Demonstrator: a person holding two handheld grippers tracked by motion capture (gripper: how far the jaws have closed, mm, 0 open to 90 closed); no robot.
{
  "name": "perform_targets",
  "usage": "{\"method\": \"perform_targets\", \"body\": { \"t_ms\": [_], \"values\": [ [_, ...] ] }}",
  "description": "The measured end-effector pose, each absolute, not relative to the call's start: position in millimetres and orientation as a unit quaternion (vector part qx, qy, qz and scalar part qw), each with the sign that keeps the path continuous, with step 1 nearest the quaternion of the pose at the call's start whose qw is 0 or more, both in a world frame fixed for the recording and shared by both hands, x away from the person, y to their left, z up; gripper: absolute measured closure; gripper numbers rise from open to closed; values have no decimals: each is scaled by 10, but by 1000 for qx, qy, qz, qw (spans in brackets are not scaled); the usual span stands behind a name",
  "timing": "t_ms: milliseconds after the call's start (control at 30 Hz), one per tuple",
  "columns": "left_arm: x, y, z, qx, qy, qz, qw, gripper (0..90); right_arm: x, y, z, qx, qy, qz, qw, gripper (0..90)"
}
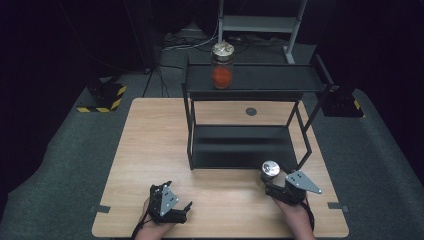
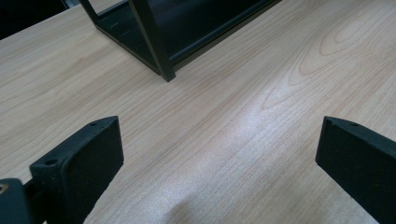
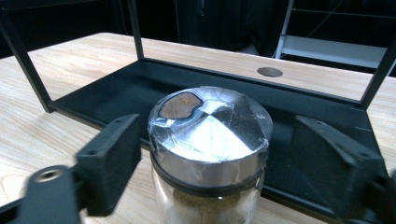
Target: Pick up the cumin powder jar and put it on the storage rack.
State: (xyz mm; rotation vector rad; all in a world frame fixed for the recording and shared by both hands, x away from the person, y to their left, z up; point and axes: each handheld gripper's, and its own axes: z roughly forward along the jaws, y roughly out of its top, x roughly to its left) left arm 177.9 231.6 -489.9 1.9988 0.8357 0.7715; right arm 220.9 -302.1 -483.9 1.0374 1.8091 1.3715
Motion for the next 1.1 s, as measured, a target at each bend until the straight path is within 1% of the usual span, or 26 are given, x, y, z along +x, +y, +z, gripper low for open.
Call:
{"method": "perform_targets", "body": {
  "t_ms": [133, 300, 600, 767, 1100],
  "values": [
    [1776, 2319, -4901, 792, 333, 307, 410, 11, 2238, -3016, -4892, 391, 685, 527, 316, 276],
    [1766, 2308, -4907, 792, 332, 309, 409, 11, 2240, -2994, -4939, 382, 682, 533, 323, 335],
    [1764, 2310, -4906, 792, 332, 310, 409, 11, 2221, -2979, -4976, 382, 676, 537, 330, 344],
    [1768, 2312, -4905, 793, 330, 309, 409, 11, 2217, -2982, -4924, 380, 675, 538, 331, 345],
    [1764, 2297, -4904, 795, 325, 312, 405, 11, 2095, -3057, -4525, 366, 662, 556, 345, 345]
  ]
}}
